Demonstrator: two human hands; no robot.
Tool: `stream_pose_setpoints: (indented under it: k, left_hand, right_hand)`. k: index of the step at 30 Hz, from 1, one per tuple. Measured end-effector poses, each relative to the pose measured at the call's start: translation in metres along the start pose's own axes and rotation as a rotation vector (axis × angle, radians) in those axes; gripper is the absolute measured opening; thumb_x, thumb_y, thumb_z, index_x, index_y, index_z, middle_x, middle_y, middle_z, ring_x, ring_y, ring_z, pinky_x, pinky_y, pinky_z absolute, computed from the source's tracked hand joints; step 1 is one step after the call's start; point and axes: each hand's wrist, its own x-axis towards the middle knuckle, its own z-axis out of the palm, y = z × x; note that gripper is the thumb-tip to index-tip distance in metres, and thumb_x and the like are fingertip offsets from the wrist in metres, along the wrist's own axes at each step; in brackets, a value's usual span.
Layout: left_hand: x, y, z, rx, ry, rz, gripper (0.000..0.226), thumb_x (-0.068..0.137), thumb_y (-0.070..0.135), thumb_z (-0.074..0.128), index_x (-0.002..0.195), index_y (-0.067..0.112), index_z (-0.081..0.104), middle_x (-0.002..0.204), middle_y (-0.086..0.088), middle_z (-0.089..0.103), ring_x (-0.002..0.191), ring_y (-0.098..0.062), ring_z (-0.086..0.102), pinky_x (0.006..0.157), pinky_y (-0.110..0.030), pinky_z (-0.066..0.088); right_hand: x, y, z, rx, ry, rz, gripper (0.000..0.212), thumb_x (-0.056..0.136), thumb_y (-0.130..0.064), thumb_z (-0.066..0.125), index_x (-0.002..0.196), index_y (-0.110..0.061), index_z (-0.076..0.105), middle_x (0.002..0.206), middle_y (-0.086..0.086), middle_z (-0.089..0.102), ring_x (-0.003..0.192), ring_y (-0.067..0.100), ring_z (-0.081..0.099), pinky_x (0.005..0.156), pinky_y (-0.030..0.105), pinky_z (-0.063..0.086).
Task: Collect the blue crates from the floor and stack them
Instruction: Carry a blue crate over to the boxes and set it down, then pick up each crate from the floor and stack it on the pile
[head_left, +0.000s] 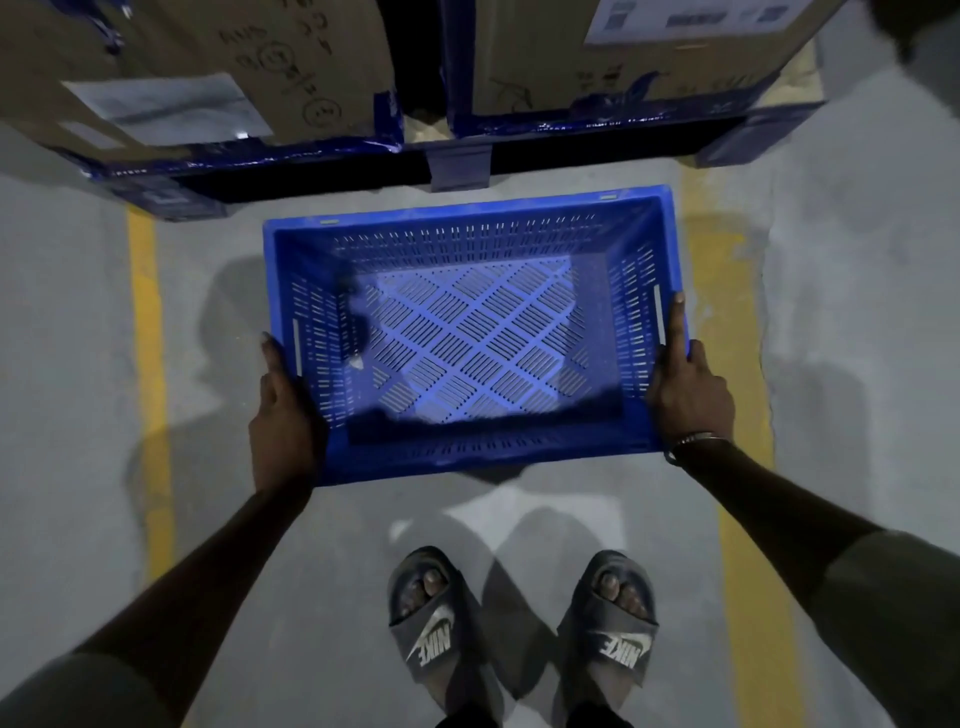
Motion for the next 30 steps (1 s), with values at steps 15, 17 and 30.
stream_pose_setpoints:
  k: [15, 17, 30]
  left_hand:
    - [-0.094, 0.066, -0.086, 0.194, -0.115, 0.307, 0.079, 0.088, 0.006, 0.065, 0.160, 0.013, 0.032, 0.129, -0.033, 0.051, 0.110, -0.054, 0.049, 0.088, -0.062, 0.048]
    - [-0.130, 0.096, -0.108, 0.183, -0.235, 0.379, 0.072, 0.087, 0.003, 0.067, 0.155, 0.010, 0.043, 0.130, -0.031, 0.054, 0.119, -0.053, 0.049, 0.094, -0.060, 0.048]
    - [-0.423, 0.285, -0.282, 0.378, -0.657, 0.889, 0.062, 0.095, 0.016, 0.060, 0.155, 0.016, 0.045, 0.142, -0.015, 0.053, 0.128, -0.038, 0.052, 0.098, -0.050, 0.047]
  right_hand:
    - [-0.113, -0.036, -0.127, 0.133, -0.090, 0.225, 0.069, 0.090, -0.026, 0.056, 0.153, -0.012, 0.031, 0.146, 0.018, 0.037, 0.123, 0.043, 0.049, 0.089, 0.048, 0.049]
    - [-0.155, -0.042, -0.165, 0.184, -0.100, 0.221, 0.061, 0.089, -0.024, 0.057, 0.146, -0.008, 0.042, 0.143, 0.019, 0.041, 0.124, 0.042, 0.048, 0.092, 0.046, 0.048]
    - [-0.499, -0.035, -0.398, 0.440, 0.032, 0.684, 0.041, 0.093, -0.025, 0.057, 0.132, -0.011, 0.053, 0.136, 0.013, 0.044, 0.108, 0.039, 0.059, 0.075, 0.040, 0.051]
